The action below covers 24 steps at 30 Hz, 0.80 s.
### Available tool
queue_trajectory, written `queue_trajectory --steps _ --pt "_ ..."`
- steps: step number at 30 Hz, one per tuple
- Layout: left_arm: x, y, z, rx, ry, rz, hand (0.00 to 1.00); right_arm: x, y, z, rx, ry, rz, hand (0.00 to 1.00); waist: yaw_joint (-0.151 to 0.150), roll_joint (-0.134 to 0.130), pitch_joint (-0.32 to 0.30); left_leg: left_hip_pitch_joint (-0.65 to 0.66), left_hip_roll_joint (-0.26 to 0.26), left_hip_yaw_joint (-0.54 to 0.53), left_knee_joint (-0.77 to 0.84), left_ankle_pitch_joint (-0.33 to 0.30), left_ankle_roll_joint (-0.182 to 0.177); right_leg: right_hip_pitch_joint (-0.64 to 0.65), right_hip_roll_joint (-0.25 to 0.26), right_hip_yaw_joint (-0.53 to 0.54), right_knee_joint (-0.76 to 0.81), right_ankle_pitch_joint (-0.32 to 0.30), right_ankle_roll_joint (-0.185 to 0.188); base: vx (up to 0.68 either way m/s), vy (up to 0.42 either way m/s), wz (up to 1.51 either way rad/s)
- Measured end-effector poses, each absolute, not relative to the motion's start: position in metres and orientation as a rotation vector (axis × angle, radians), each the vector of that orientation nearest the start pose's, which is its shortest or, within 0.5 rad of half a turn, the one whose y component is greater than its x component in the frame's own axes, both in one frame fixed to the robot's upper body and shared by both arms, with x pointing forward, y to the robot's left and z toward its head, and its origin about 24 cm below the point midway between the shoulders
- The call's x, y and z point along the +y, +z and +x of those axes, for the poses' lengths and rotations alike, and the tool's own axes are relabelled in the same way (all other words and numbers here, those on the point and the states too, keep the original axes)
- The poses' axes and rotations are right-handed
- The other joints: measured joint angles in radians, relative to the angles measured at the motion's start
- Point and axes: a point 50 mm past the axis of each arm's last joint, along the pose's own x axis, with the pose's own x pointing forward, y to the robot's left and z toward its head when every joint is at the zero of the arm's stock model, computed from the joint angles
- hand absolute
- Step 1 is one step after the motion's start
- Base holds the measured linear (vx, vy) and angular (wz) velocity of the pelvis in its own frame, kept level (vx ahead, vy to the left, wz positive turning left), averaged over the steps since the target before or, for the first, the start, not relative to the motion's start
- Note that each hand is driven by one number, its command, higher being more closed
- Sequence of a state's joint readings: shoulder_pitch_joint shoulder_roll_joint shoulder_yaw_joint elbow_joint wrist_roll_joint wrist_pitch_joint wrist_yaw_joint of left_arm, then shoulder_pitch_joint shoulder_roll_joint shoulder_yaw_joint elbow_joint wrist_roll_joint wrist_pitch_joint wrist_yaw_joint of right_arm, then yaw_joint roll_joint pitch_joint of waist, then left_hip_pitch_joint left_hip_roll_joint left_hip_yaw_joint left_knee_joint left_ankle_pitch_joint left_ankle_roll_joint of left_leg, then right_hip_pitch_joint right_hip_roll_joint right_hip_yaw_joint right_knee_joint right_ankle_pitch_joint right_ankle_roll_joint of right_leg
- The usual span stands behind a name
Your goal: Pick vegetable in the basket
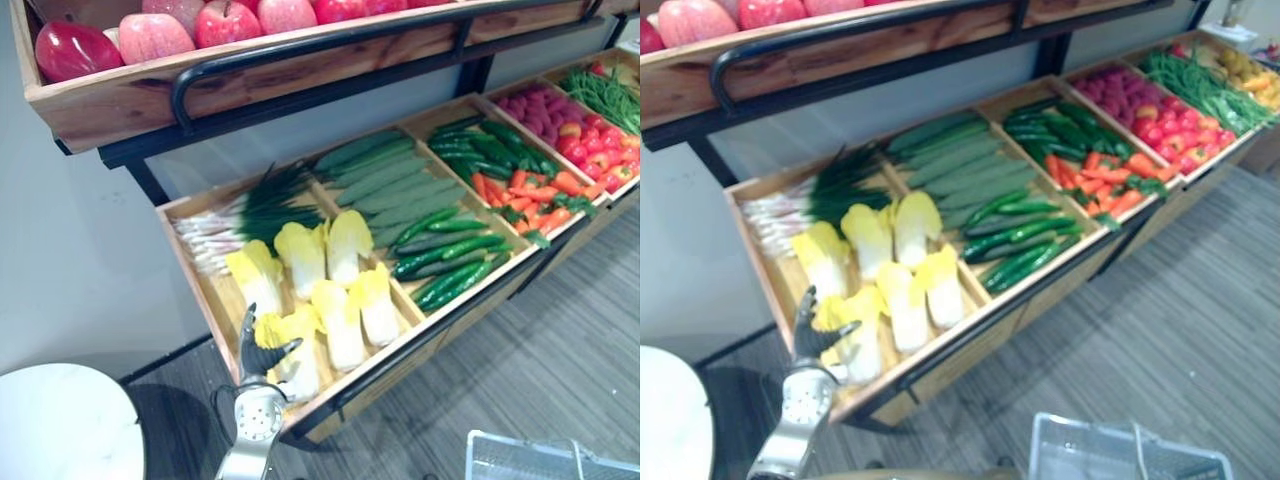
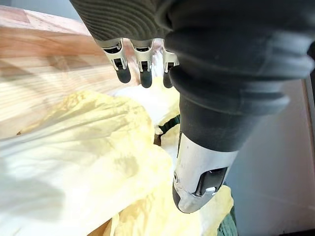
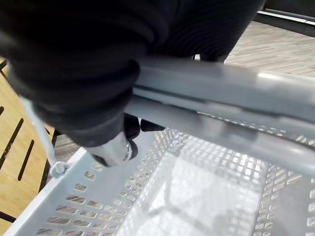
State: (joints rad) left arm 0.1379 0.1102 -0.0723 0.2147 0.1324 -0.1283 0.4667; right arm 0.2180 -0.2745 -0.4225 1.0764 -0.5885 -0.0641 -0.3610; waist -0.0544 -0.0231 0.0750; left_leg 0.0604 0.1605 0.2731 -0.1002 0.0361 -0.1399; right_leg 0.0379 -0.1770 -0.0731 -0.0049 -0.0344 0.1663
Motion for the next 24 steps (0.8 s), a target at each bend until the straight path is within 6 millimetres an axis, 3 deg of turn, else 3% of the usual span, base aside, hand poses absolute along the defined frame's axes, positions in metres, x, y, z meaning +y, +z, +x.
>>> queue_trajectory --steps 24 --pt "0.181 -0.034 0.194 0.241 0.386 0.273 0.00 -0.310 -0.133 0.030 1.169 -0.438 -0.797 1.00 0.001 0.005 -0.002 0.016 0.000 0.001 0.002 -0.003 0.000 0.016 0.000 -0.003 -0.003 0.002 -0.003 0.00 0.001 0.00"
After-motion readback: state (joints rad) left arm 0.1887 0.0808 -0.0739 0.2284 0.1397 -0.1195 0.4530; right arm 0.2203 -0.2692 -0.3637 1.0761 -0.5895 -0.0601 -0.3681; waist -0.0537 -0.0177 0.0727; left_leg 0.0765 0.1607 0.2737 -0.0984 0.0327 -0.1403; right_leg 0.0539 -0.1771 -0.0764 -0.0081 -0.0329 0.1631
